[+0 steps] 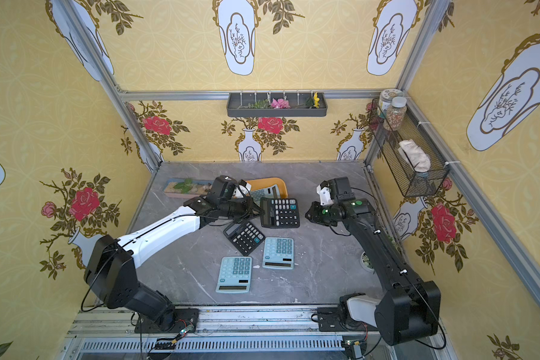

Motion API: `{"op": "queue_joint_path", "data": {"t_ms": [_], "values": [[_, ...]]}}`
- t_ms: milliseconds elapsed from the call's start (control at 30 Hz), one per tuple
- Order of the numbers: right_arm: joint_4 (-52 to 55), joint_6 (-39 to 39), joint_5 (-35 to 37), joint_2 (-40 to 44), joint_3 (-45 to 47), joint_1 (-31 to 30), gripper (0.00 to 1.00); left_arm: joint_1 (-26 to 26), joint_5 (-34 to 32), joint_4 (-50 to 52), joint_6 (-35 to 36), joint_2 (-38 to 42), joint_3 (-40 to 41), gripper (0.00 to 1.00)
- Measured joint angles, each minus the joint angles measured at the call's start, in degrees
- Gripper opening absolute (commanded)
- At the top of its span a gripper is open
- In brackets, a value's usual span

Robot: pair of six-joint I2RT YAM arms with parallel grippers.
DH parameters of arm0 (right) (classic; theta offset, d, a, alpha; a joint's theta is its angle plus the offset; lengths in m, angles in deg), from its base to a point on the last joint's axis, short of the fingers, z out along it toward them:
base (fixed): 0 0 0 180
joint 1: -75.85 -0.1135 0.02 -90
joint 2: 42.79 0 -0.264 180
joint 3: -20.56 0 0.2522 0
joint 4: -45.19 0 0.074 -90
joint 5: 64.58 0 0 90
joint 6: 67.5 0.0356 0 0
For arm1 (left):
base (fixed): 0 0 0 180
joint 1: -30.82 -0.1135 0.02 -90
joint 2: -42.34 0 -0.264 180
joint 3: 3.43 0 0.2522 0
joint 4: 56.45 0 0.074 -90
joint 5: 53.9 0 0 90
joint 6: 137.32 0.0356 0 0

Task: Put the calculator in the storage box
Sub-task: Pick up the calculator at the center of the board, then place the calculator in the storage box.

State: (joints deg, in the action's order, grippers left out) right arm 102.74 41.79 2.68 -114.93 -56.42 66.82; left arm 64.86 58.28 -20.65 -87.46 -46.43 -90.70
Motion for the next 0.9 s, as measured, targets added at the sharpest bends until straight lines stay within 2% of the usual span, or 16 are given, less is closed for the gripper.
{"op": "queue_joint_path", "data": {"t_ms": [200,367,900], "values": [[0.0,0.0,-0.5,0.0,-0.2,0.0,0.29,-9.3,-2.3,12.0,6.0,-4.7,-11.3,0.01],[0.0,0.0,-0.9,-0.6,-0.9,0.0,0.29,-15.6,-1.3,16.5,8.2,-11.6,-16.2,0.01],[0.0,-1.4,-1.1,-3.5,-1.7,0.2,0.29,-18.4,2.8,17.6,8.2,-28.5,-27.7,0.0]]}}
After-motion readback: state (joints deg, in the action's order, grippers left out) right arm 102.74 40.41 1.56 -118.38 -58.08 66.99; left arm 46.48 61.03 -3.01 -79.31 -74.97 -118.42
